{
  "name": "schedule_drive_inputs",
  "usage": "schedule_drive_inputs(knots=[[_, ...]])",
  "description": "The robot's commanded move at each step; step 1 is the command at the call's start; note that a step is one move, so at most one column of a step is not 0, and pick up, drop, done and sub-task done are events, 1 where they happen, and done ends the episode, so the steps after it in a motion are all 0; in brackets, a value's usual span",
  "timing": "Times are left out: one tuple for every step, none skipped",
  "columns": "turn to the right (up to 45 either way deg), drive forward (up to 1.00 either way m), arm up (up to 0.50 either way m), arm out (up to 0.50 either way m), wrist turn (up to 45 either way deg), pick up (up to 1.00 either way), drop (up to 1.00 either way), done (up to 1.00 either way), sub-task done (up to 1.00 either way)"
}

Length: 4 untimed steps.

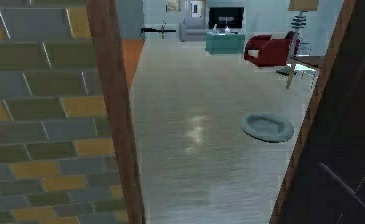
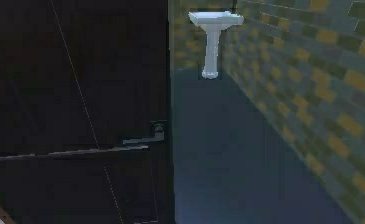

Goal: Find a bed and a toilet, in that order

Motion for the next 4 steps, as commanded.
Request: schedule_drive_inputs(knots=[[0.0,0.65,0.0,0.0,0.0,0.0,0.0,0.0,0.0],[-3.0,0.0,0.0,0.0,0.0,0.0,0.0,0.0,0.0],[39.0,0.0,0.0,0.0,0.0,0.0,0.0,0.0,0.0],[0.0,0.4,0.0,0.0,0.0,0.0,0.0,0.0,0.0]])
